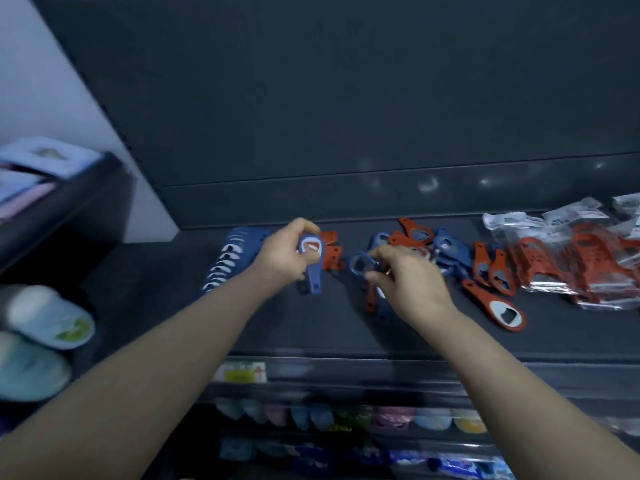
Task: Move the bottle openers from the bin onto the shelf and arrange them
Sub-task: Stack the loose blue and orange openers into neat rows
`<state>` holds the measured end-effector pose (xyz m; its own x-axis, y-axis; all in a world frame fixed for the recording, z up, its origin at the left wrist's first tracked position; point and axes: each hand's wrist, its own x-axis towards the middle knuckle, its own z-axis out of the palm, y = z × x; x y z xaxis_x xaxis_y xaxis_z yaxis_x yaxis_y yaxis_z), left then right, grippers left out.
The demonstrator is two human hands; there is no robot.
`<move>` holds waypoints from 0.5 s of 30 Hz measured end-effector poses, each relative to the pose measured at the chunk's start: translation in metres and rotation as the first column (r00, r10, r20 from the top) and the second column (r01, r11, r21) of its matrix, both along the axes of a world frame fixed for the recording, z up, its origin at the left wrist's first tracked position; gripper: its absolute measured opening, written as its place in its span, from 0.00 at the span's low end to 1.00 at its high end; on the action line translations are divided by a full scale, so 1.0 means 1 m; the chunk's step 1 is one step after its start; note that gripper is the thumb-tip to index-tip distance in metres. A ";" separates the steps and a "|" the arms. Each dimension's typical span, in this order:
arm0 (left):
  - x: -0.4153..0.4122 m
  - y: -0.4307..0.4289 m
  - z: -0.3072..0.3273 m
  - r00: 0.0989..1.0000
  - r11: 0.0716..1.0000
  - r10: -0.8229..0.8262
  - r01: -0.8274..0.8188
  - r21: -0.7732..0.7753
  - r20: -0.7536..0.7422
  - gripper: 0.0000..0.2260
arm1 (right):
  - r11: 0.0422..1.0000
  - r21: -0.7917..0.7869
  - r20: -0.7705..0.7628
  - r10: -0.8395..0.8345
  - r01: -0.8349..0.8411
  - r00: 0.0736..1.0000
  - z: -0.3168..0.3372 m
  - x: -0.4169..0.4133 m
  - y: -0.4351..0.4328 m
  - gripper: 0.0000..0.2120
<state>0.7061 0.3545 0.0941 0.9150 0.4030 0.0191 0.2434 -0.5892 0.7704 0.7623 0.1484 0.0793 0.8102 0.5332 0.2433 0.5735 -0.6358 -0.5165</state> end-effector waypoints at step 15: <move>-0.136 0.129 -0.043 0.981 0.990 0.135 -0.128 0.058 -0.140 0.13 | 0.982 -0.045 -0.196 0.174 -0.186 0.965 -0.005 -0.086 0.146 0.11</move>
<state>0.5701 0.4830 0.0515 0.8488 0.5216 -0.0861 0.4270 -0.5804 0.6933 0.6767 0.2940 0.0739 0.7276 0.6837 0.0553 0.5763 -0.5656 -0.5899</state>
